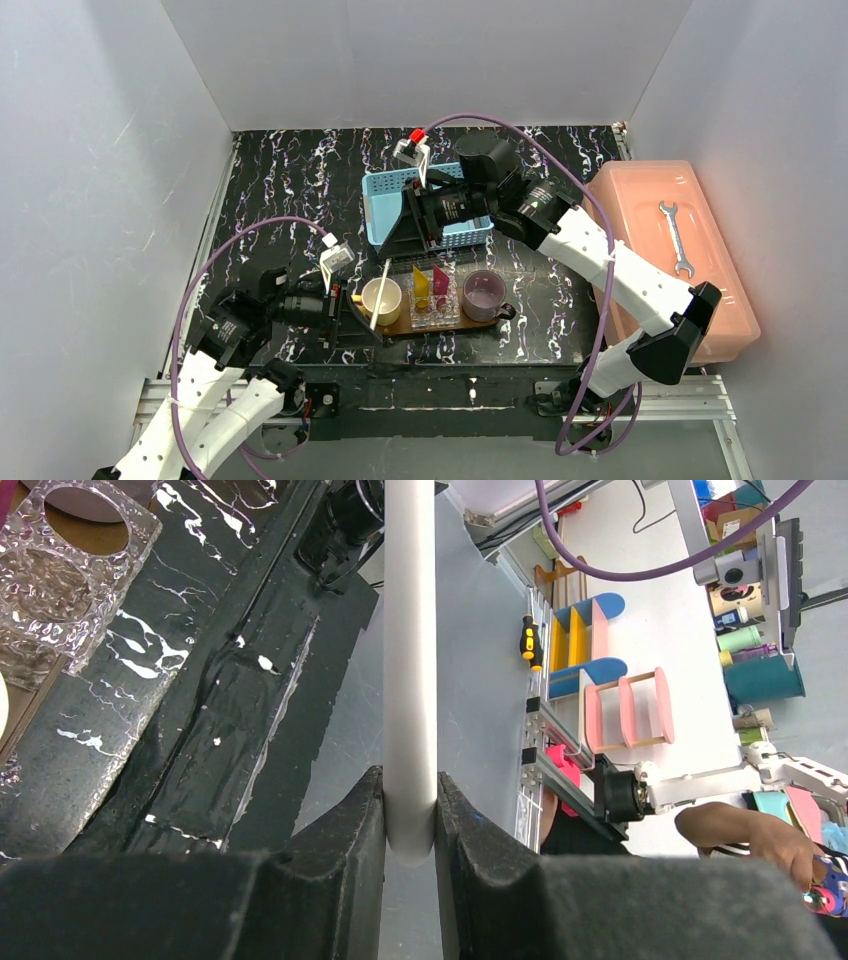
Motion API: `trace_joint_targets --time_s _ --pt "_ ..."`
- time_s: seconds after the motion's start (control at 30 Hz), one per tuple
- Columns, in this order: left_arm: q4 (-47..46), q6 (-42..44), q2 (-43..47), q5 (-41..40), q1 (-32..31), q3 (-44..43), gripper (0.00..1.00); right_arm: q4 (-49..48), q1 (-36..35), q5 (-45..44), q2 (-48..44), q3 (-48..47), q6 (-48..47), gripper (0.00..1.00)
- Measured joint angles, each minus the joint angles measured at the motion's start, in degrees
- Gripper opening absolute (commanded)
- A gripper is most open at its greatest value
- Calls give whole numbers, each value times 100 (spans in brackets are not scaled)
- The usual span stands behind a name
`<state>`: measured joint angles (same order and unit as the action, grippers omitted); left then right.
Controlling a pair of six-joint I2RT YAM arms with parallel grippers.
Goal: Prepare toiletry sets of a toothbrush and toothpaste on the tray
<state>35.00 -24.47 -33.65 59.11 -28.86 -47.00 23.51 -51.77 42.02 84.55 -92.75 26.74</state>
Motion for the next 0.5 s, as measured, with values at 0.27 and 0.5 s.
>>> trace_joint_targets --time_s 0.27,0.5 --pt "26 35 0 -28 -4 -74 0 4 0 22 0 118 7 31" --pt "85 74 -2 -92 -13 -74 0 -15 0 107 -4 131 66 3"
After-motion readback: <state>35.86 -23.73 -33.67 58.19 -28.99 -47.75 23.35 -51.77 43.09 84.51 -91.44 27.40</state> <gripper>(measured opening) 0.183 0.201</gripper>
